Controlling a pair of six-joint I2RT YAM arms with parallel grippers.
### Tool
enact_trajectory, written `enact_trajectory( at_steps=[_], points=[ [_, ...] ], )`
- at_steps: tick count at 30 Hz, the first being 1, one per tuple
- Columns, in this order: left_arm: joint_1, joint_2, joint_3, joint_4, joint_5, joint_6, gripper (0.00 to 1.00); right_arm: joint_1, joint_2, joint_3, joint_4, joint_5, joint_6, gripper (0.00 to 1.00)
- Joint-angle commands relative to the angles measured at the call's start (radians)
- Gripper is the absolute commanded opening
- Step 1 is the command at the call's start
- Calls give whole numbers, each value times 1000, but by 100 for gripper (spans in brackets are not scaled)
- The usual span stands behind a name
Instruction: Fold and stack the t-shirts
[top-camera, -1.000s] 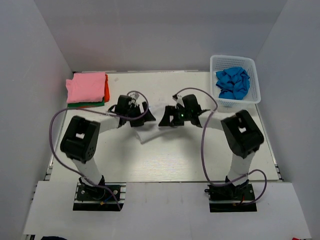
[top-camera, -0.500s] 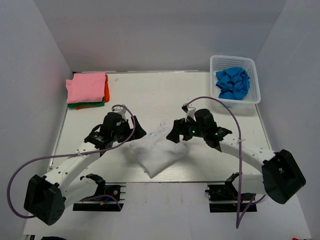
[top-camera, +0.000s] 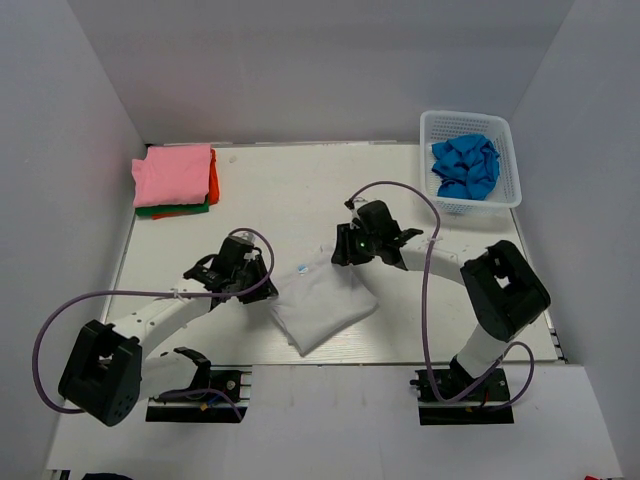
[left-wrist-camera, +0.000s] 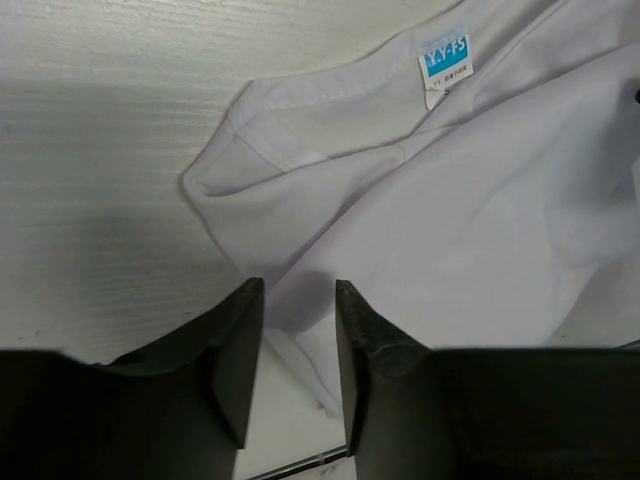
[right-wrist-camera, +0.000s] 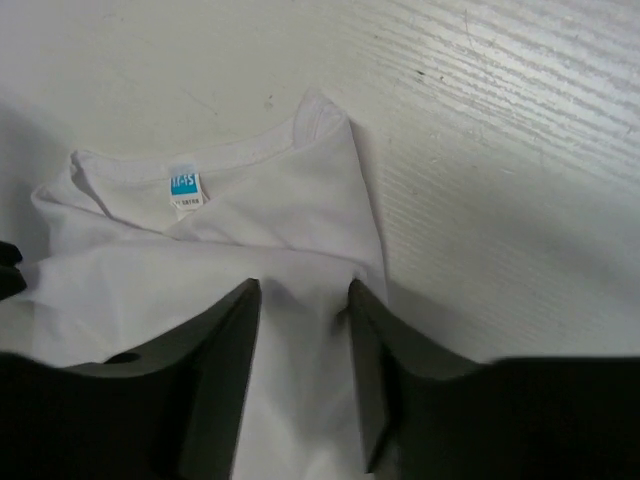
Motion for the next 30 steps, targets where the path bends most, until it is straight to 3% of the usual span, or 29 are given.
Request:
enact_trajectory(
  at_steps=[1,3,4,6,7,8,11,21,25,30],
  points=[
    [3,8,-7,30,33,6,43,1,24,55,-2,21,24,43],
    [3,30,-18,54,43,6,43,2,30,52,8,19,32,33],
    [3,30,-27,63,43,6,40,6,37,51,13,20,38,23],
    [3,56,-36,64,43,6,27,-1,34,46,15,22,46,11],
    [3,56,-36,76,43,17,27,-1,31,43,15,25,44,5],
    [3,56,-36,76,43,17,23,-1,26,42,15,27,44,3],
    [3,56,-15,64,27,28,0,1,-6,28,15,33,41,0],
    [3,-225,5,19,66,78,0,1,-167,-17,8,42,44,0],
    [3,-257,28,-18,66,98,0,1,-245,-20,1,66,44,0],
    [3,-210,28,17,-86,88,0,-4,-200,-11,51,118,62,0]
  ],
)
